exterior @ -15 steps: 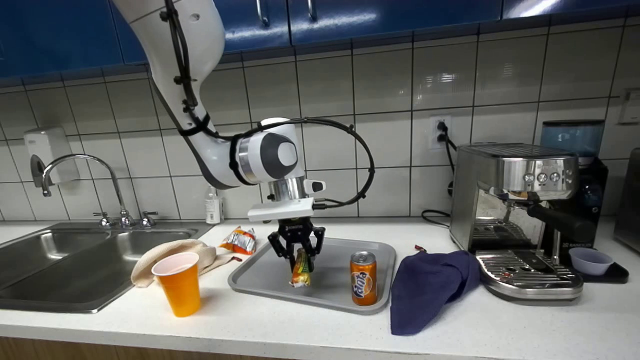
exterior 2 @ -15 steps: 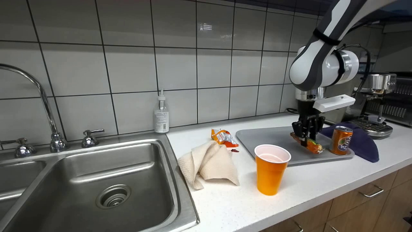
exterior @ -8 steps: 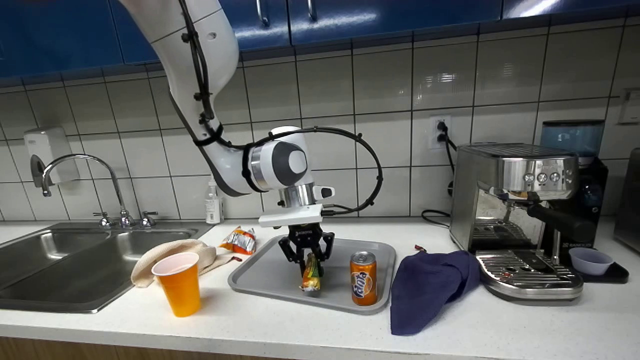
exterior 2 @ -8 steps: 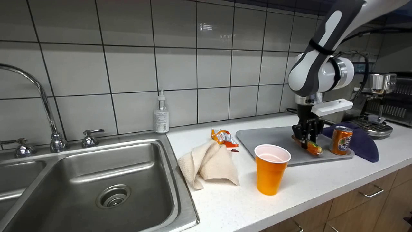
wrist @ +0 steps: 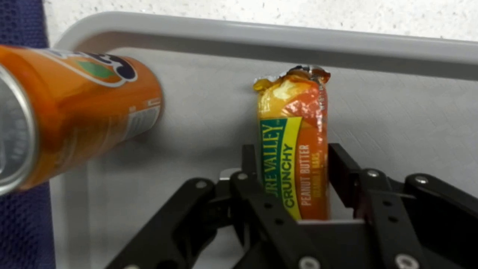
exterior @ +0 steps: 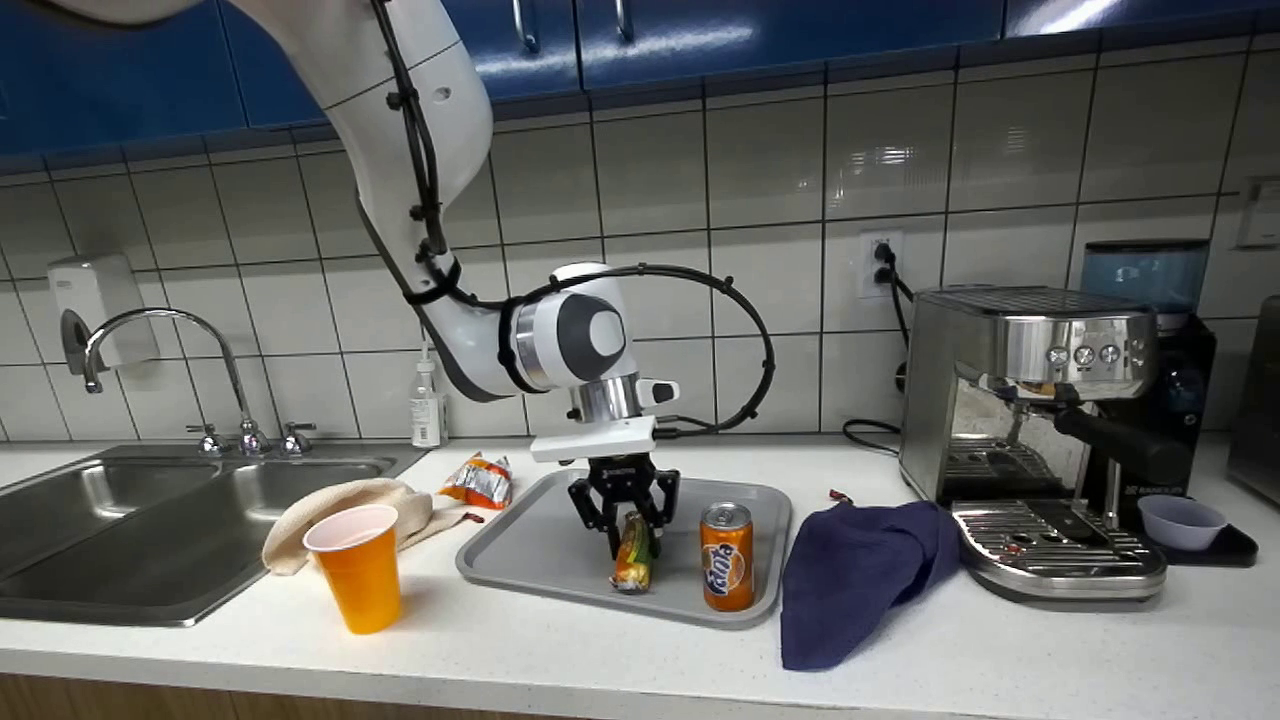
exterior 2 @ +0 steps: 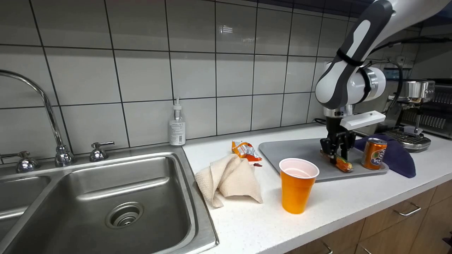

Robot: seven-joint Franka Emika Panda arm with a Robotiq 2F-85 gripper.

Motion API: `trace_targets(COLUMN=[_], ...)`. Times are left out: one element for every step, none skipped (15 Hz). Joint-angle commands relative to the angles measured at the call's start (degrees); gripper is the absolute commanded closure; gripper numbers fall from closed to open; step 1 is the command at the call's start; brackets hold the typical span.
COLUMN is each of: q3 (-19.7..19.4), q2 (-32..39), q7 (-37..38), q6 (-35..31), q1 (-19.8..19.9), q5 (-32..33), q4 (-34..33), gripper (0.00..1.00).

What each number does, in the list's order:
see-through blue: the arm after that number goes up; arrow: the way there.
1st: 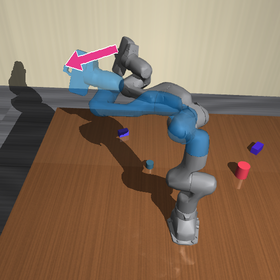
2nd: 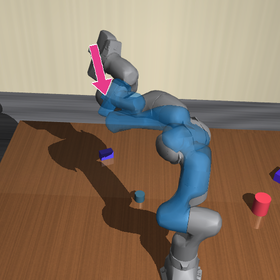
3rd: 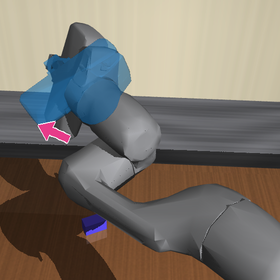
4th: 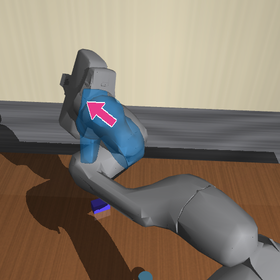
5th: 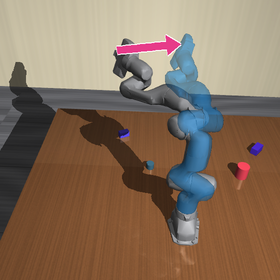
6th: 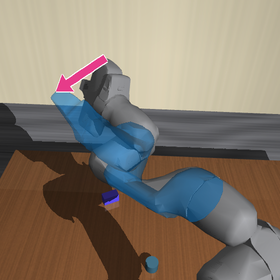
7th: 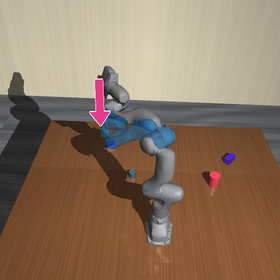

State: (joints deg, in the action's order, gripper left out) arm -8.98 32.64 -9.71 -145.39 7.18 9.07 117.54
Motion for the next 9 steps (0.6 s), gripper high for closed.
trace_targets(q3=[-0.02,-0.01,0.02,0.03,-0.01,0.02,0.05,0.14,0.21], q2=[0.23,-0.06,-0.27,-0.52,-0.76,-1.02,-1.23,-1.52,-1.76], q7=[0.88,0.82,0.77,0.76,0.84,0.93,0.98,0.95,0.98], q6=[1.45,1.5,1.53,1.48,1.45,1.6,1.57,1.66,1.66], q1=[0.29,0.28,0.29,0.26,0.16,0.11,0.05,0.04,0.0], q5=[0.89,0.9,0.87,0.89,0.97,0.91,0.91,0.82,0.76], q4=[-1.38,-1.16,-1.0,-0.8,-0.61,-0.46,-0.31,-0.14,-0.02], gripper=[0.16,0.1,0.02,0.0,0.0,0.0,0.0,0.0,0.0])
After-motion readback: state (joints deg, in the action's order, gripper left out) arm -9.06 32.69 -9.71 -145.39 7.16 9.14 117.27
